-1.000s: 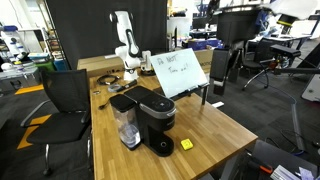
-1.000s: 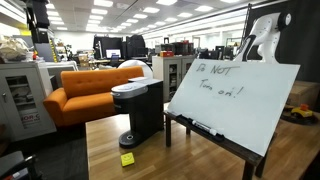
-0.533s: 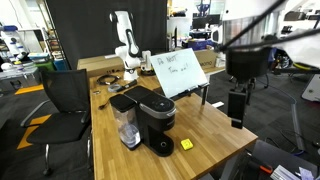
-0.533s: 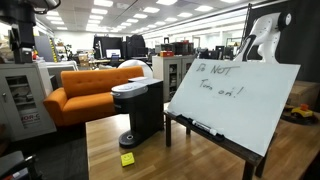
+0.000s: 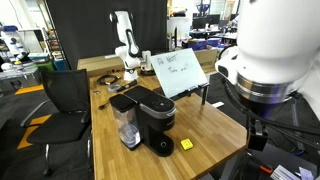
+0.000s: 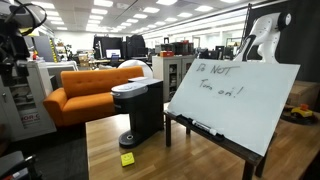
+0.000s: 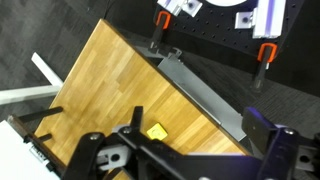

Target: Open the water reservoir lid on the Keurig machine

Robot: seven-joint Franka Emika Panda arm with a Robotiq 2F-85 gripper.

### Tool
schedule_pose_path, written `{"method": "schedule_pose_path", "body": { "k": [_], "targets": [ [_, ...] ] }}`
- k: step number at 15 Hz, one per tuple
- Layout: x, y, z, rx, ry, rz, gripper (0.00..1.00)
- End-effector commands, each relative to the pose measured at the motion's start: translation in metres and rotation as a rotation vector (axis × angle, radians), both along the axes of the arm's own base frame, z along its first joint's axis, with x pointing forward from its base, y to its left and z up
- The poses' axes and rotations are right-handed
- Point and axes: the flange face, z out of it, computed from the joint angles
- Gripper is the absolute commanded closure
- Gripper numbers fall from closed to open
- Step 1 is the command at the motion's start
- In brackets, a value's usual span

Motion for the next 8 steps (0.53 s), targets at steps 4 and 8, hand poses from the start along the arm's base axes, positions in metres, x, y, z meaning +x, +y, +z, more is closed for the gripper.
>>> {"method": "schedule_pose_path", "body": {
  "k": [4, 8],
  "targets": [
    [0.041, 0.021, -0.017, -0.115, -0.151, 0.236, 0.0],
    [0.069, 0.019, -0.047, -0.15, -0.163, 0.328, 0.0]
  ]
}}
